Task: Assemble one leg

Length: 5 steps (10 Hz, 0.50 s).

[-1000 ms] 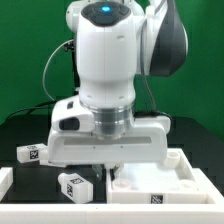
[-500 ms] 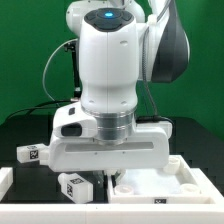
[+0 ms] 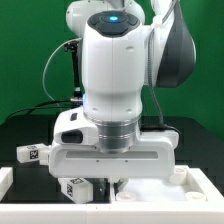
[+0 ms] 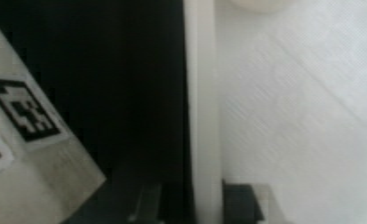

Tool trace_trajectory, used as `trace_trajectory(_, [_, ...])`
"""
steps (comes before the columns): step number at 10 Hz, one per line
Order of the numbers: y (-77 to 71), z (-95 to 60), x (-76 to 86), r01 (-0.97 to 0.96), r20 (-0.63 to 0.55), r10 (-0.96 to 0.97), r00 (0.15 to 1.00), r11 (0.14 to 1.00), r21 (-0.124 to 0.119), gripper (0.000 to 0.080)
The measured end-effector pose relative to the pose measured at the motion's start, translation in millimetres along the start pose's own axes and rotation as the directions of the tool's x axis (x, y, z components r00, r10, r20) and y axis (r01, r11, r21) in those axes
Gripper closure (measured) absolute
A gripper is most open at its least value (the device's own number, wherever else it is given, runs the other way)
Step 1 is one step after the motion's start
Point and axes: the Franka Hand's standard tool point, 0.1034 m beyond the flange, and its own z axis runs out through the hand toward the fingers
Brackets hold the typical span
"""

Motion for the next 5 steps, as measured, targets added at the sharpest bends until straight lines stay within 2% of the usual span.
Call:
trace_trajectory(2, [-0.1,0.2,0.1,0.001,-0.001,-0.001,1.000,1.000,0.001,0.0745])
trace_trajectory(3, [-1.7,-3.8,-0.7,0.004,0.004,-0.004,1.000,1.000,0.002,0.0562])
trace_trajectory(4, [-4.8,-19.5,-5.3,0.016,0.013,-0.016,1.000,1.000,0.008,0.0562])
trace_trajectory(5, [-2.1,-35.4,-9.5,0.027,0.011,-0.027,1.000,1.000,0.014,0.0365])
